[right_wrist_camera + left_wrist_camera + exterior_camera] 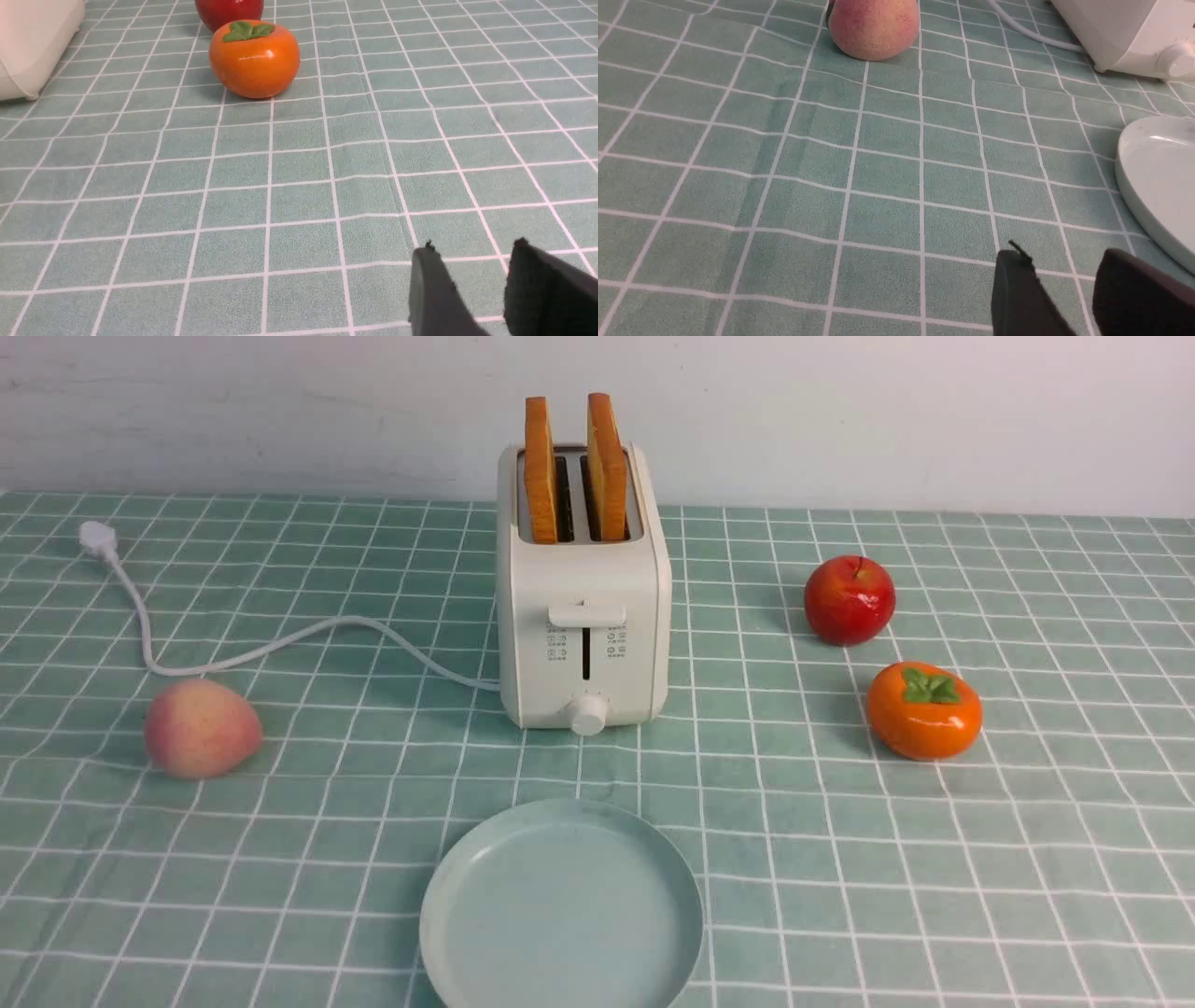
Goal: Take toasted bread from bread machine on blue coffee table place on plate.
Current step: 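Reach for a toast slice standing in the toaster with the left gripper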
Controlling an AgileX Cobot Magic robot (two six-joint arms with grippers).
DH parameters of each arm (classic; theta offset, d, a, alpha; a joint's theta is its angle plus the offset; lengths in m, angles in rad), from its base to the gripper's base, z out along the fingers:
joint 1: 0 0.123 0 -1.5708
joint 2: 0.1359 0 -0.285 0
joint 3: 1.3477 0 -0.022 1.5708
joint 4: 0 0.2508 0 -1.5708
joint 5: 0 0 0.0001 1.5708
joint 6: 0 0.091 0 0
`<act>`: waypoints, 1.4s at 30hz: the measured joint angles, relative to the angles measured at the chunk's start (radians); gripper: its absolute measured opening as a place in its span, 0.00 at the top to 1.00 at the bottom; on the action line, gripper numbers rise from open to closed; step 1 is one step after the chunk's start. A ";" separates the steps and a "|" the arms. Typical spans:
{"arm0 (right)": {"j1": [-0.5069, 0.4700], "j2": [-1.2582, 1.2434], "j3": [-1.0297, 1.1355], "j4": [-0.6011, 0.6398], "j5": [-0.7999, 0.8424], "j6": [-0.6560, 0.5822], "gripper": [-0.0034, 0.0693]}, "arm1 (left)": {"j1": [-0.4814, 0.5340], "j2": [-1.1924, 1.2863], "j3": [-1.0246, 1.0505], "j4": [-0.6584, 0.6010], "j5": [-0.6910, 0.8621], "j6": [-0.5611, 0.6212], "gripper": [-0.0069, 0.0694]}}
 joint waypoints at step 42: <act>0.000 0.000 0.006 0.134 -0.098 0.056 0.62 | 0.000 0.000 -0.061 -0.731 -0.704 -0.143 0.79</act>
